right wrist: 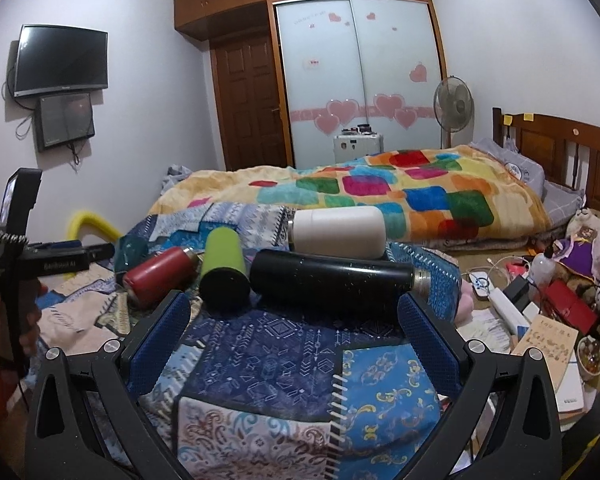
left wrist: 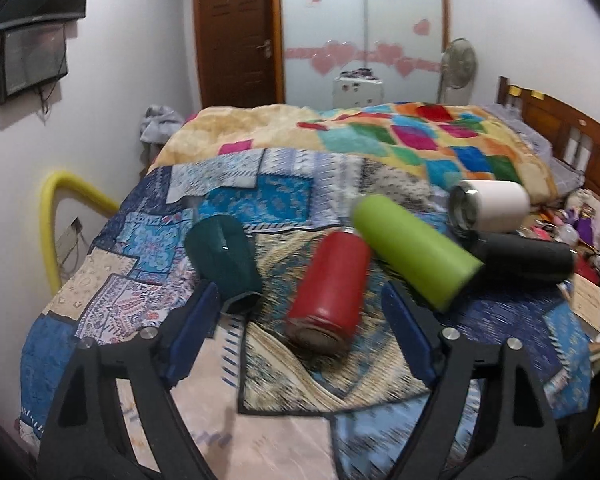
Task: Flip cup upright
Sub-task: 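Move the left tool down toward the lying red thermos bottle, then close the left tool around the red thermos and lift it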
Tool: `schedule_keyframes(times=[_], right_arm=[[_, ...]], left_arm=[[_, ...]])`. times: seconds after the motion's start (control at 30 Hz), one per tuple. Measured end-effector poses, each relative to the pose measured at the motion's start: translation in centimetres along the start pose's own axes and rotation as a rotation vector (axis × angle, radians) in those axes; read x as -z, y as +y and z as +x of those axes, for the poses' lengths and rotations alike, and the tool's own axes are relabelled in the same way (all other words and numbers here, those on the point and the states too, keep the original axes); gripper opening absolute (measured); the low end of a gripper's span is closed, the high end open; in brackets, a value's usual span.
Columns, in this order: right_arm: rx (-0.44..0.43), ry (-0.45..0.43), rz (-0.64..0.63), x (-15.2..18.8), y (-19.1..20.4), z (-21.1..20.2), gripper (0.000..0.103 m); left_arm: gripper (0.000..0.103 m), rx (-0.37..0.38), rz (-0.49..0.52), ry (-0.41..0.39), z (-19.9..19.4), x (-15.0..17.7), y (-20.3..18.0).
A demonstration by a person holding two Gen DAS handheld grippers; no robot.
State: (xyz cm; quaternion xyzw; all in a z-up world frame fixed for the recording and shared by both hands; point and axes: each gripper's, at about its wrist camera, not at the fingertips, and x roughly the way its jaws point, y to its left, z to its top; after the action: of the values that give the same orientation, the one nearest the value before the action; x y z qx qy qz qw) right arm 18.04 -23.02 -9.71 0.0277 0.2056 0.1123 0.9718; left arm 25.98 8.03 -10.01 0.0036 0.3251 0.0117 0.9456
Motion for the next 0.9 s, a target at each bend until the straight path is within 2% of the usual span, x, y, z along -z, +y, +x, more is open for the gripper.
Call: schedule_keyframes(times=[0.13,0.27,0.5,0.67,0.9], right_arm=[[0.0,0.015,0.005,0.2,-0.4,1.2,0.103],[0.003,0.038,0.011,0.4,-0.7,2.5,0.103],[-0.003,0.065,0.028,0.8,-1.4,3.8,0.103],[-0.012,0.066,0.03,0.9,-1.3,4.0,0.103],[-0.018,0.073,0.036,1.1,-1.5,4.4,0.103]], left_arm=[[0.075,-0.027,-0.015,0.038,3.0,-0.8,1.5],[0.074,0.019,-0.027,0.076,5.0,-1.3,1.9],[0.074,0.089,0.044,0.101,6.1,-1.4,-1.1],[0.074,0.073,0.098,0.149,8.1,-1.0,-3.0],[0.074,0.071,0.112,0.21,10.8,-0.6,-3.5]])
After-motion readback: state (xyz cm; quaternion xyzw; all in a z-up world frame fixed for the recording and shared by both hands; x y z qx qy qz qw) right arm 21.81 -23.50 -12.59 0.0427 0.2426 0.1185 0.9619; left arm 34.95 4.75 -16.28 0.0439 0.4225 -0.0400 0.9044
